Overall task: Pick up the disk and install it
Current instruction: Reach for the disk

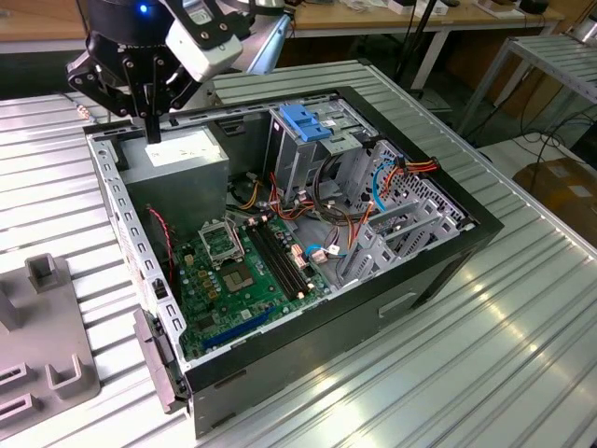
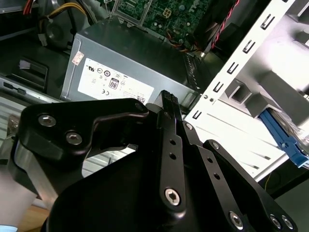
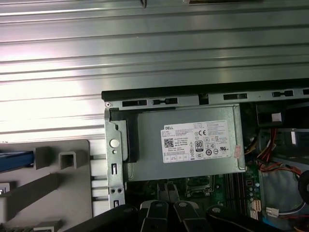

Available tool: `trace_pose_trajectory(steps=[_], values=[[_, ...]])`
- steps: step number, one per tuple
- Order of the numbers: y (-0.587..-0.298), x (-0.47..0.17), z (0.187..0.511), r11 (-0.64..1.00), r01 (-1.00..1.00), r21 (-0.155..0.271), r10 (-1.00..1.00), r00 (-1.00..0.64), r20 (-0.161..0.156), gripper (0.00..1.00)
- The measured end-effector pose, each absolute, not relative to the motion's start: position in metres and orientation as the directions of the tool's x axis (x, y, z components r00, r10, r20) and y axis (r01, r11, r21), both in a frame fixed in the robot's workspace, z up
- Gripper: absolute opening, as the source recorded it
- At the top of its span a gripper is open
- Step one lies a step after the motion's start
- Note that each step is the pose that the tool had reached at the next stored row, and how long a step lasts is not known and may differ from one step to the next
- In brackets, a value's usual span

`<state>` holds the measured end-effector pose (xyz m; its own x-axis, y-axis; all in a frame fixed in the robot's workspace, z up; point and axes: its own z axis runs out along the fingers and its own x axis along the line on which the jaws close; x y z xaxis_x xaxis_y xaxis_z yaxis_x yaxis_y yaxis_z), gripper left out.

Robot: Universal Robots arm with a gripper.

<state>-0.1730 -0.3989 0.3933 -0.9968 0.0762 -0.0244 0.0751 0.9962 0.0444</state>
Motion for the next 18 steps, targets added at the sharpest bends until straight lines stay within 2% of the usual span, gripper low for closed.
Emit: trace_pose_trajectory(steps=[11, 18], values=[[-0.399, -0.184, 0.393, 0.996, 0.075, 0.044, 0.076, -0.997, -0.025, 0.10], [-0.396, -0.212, 0.393, 0.996, 0.075, 0.044, 0.076, -0.997, -0.024, 0.10]])
